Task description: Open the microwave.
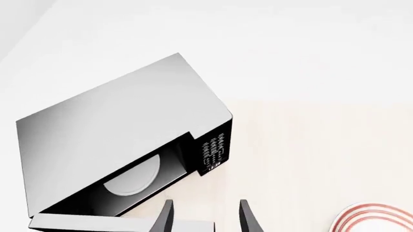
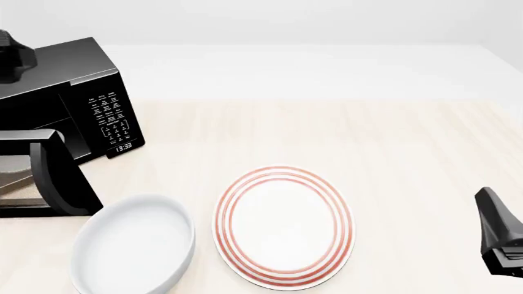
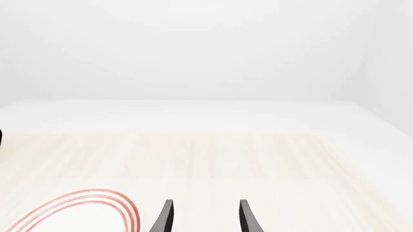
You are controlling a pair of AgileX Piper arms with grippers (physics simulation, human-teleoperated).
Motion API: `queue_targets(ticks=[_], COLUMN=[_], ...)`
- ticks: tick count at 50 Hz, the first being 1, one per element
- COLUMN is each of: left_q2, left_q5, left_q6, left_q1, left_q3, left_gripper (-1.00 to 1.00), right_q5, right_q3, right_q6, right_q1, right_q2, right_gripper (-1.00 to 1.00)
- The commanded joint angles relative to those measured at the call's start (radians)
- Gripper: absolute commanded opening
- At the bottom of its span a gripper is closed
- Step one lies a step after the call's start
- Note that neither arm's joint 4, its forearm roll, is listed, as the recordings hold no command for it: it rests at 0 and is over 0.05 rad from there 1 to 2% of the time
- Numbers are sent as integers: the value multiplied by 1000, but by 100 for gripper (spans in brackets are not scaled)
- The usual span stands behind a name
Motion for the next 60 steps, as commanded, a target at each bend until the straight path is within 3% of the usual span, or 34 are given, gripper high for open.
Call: queue_targets(ticks=[1,36,60], left_q2=[93,259,380], left_q5=[36,86,75], left_q6=[-14,-61,-19], left_q1=[-12,14,110], left_q3=[-48,-90,-162], left_gripper=[100,100,100], right_q5=[1,1,6], right_q3=[0,0,2], right_q6=[0,0,0], right_q1=[0,0,0], right_q2=[-1,-1,-7], right_gripper=[100,100,100])
